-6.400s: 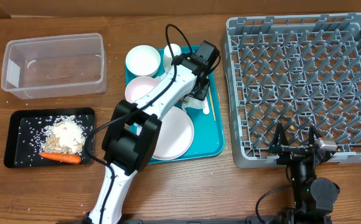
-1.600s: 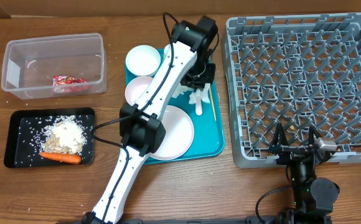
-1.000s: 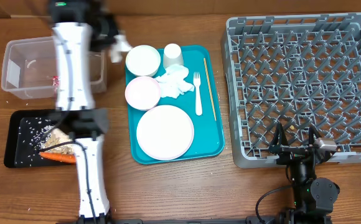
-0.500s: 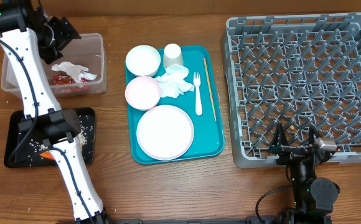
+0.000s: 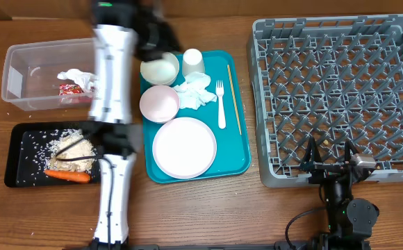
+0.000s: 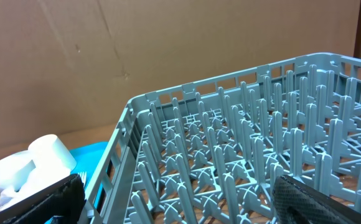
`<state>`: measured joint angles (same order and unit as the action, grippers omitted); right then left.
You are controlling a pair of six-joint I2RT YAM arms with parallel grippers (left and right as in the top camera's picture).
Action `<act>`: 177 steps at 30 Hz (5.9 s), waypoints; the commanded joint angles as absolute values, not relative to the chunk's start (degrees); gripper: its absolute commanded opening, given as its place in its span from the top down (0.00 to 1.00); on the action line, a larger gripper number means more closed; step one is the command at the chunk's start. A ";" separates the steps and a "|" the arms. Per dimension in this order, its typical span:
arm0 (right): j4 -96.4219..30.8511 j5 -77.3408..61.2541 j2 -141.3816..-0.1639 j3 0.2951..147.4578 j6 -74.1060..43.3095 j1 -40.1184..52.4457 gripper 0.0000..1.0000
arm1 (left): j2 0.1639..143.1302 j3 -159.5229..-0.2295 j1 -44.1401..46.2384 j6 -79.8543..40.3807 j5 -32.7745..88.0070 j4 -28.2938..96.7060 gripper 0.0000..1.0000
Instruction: Sort waste into correct bins and load items into the dishwasher rack
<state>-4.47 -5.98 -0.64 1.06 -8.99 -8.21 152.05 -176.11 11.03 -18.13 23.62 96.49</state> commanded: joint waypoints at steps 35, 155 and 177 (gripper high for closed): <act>-4.16 -6.09 -0.27 0.47 -9.19 -8.38 0.00 | 151.06 -140.73 26.30 -25.63 4.14 78.00 0.87; 23.68 -26.59 -0.99 7.77 -50.89 -8.40 0.00 | 136.03 -163.22 -15.42 -39.22 1.04 92.31 0.00; 2.48 -51.62 -57.14 57.80 -29.34 -8.38 0.00 | 136.03 -163.22 -15.40 -39.22 1.06 92.31 0.00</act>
<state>2.79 -41.01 -50.76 54.24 -31.03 -8.21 136.14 -163.39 -15.75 -38.70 1.50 92.20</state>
